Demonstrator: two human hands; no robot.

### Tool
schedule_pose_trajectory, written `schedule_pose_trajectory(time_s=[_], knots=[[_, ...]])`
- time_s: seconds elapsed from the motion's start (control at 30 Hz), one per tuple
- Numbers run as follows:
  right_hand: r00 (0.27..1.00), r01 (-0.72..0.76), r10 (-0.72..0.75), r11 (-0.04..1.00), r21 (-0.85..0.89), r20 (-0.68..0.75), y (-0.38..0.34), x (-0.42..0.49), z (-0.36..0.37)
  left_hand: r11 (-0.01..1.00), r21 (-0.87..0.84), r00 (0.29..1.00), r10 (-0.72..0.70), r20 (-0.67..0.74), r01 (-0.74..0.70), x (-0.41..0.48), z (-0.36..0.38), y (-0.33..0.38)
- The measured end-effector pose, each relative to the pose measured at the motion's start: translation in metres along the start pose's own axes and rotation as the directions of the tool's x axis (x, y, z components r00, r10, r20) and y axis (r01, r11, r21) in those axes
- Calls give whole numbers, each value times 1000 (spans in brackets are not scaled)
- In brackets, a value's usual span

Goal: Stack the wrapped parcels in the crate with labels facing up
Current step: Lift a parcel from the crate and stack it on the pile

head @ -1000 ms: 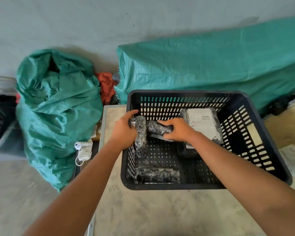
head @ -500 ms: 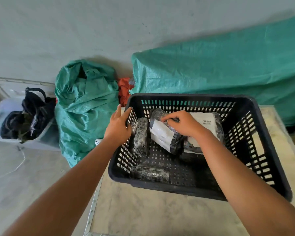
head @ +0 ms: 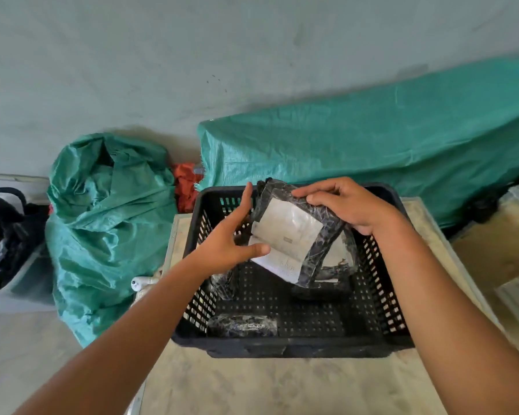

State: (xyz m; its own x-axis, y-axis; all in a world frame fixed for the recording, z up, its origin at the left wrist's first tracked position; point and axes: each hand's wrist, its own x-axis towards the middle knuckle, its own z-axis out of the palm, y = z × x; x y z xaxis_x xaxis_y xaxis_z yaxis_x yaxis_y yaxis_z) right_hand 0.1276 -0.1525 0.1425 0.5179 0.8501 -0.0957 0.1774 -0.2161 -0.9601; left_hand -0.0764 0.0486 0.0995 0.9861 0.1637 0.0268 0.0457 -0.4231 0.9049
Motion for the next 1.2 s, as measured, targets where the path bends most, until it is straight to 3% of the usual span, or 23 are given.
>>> schedule_pose_trajectory(time_s=[0.13, 0.3, 0.37, 0.5, 0.6, 0.77, 0.9, 1.0, 1.2], knots=[[1000, -4, 2, 989, 148, 13, -5, -11, -11, 998, 27, 998, 56, 33, -57, 2, 12, 2], [986, 84, -53, 977, 195, -160, 8, -18, -3, 991, -131, 999, 13, -37, -18, -1, 24, -3], [982, 73, -47, 988, 134, -185, 19, -21, 6, 979, -204, 994, -37, -101, 16, -3, 26, -8], [997, -7, 1, 998, -68, -82, 43, -22, 36, 922, -376, 953, -187, -237, 88, -3, 28, -26], [998, -54, 49, 979, -196, -29, 56, -14, 60, 906, -384, 917, -295, -269, 179, -1, 26, -39], [977, -206, 184, 948, -243, -107, 71, 8, 96, 905, -211, 887, -410, -210, 369, 8, 24, -53], [960, -278, 271, 914, -297, -67, 77, 28, 121, 853, -51, 832, -518, -199, 519, 17, 21, -67], [931, -363, 356, 885, -292, -78, 83, 35, 129, 831, 94, 836, -540, -98, 548, 22, 23, -72], [876, -439, 481, 752, -491, -47, 102, 38, 145, 700, 477, 795, -606, 5, 531, 34, 47, -83]])
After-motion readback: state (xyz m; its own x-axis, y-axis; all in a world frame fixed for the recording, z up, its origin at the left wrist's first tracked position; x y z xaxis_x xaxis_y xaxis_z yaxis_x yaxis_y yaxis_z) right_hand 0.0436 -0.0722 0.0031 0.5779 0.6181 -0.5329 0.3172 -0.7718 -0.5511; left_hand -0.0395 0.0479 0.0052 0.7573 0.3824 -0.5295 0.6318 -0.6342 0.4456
